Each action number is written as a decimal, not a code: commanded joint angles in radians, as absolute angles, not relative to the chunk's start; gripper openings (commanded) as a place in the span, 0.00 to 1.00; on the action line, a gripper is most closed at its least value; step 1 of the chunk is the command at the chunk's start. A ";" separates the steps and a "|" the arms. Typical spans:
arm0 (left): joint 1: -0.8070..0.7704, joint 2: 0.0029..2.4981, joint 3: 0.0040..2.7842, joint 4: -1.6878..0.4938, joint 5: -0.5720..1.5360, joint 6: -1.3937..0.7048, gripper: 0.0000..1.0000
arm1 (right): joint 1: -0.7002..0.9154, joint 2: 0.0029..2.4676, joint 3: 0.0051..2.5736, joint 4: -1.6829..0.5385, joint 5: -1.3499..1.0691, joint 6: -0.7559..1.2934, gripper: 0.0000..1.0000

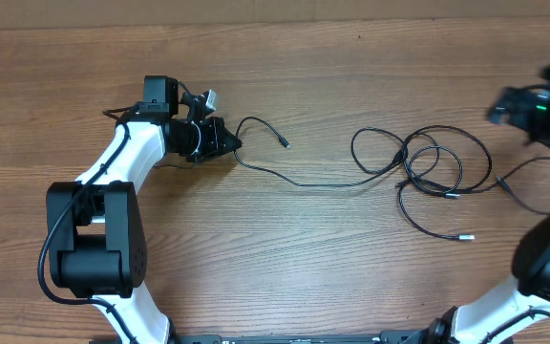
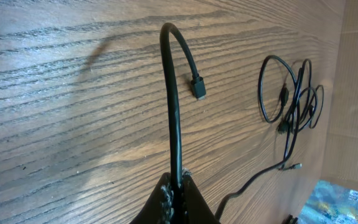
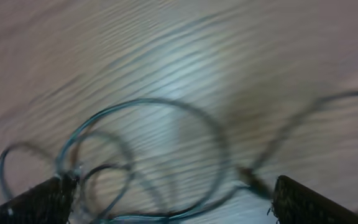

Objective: Untangle cables

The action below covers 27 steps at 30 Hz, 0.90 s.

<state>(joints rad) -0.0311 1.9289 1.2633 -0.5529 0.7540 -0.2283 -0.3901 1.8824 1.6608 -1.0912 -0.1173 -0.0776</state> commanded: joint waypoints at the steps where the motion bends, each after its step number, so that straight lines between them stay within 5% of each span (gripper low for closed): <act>1: -0.033 1.902 1.274 -0.550 0.751 -0.202 0.04 | -0.282 1.845 1.688 -1.116 -0.047 -0.114 1.00; 11: -0.033 1.902 1.274 -0.554 0.751 -0.181 0.04 | -0.184 1.845 1.520 -1.171 0.033 -0.028 1.00; 25: -0.033 1.902 1.274 -0.561 0.728 -0.153 0.03 | -0.184 1.840 1.197 -0.869 -0.001 0.034 1.00; 26: -0.033 1.902 1.274 -0.566 0.724 -0.153 0.04 | -0.186 1.840 1.197 -0.864 -0.001 0.030 0.95; 27: -0.033 1.902 1.274 -0.569 0.720 -0.153 0.04 | -0.187 1.840 1.197 -0.860 -0.001 0.030 0.72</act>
<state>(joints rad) -0.0311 1.9289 1.2633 -0.5610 0.7406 -0.1795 -0.1829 1.8725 1.2018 -0.8734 0.0032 0.0227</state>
